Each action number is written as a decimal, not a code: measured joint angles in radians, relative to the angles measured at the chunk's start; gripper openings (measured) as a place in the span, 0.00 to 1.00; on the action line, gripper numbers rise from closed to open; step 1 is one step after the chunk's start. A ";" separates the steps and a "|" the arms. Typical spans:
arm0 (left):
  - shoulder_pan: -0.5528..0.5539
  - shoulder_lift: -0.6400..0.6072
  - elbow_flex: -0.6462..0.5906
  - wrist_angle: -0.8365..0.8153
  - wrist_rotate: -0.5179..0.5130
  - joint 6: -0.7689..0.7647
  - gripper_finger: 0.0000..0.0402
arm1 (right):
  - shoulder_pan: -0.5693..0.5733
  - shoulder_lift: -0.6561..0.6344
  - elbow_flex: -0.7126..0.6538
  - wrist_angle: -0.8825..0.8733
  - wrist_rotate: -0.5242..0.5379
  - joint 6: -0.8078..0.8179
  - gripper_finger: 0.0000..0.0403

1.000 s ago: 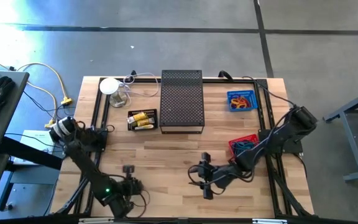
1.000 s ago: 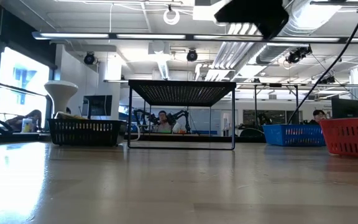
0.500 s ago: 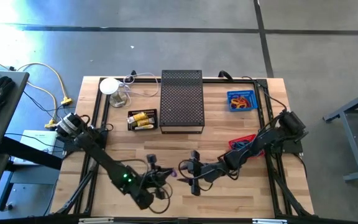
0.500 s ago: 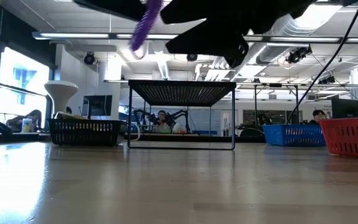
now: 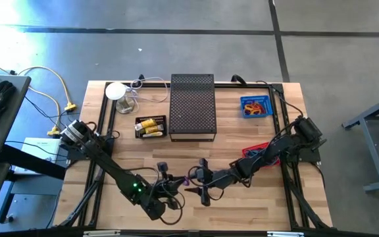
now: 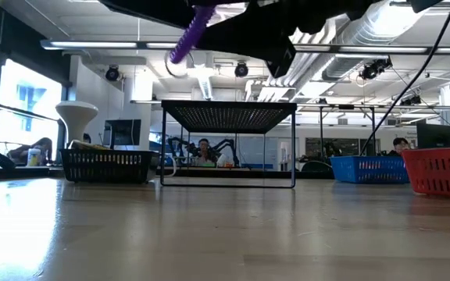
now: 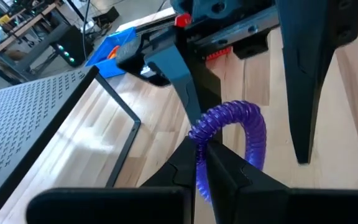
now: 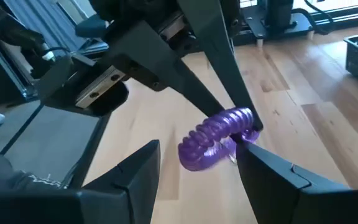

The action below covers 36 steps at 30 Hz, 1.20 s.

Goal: Pick & Place Office Desk Supplies
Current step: Put the violet spring keychain into the blue bin

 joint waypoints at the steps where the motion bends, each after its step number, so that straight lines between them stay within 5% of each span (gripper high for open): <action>1: 0.001 0.003 0.000 0.011 -0.002 0.003 0.03 | -0.003 0.000 0.000 0.004 -0.002 0.003 0.49; 11: 0.007 0.006 0.000 0.020 -0.001 0.008 0.03 | -0.005 0.001 0.000 0.003 0.005 -0.022 0.43; 24: 0.005 0.005 0.000 0.020 0.009 0.008 0.03 | -0.007 0.001 -0.001 -0.002 0.069 0.006 0.04; 36: 0.005 0.005 0.000 0.004 0.040 0.007 0.09 | -0.007 -0.001 0.002 -0.052 0.070 0.001 0.03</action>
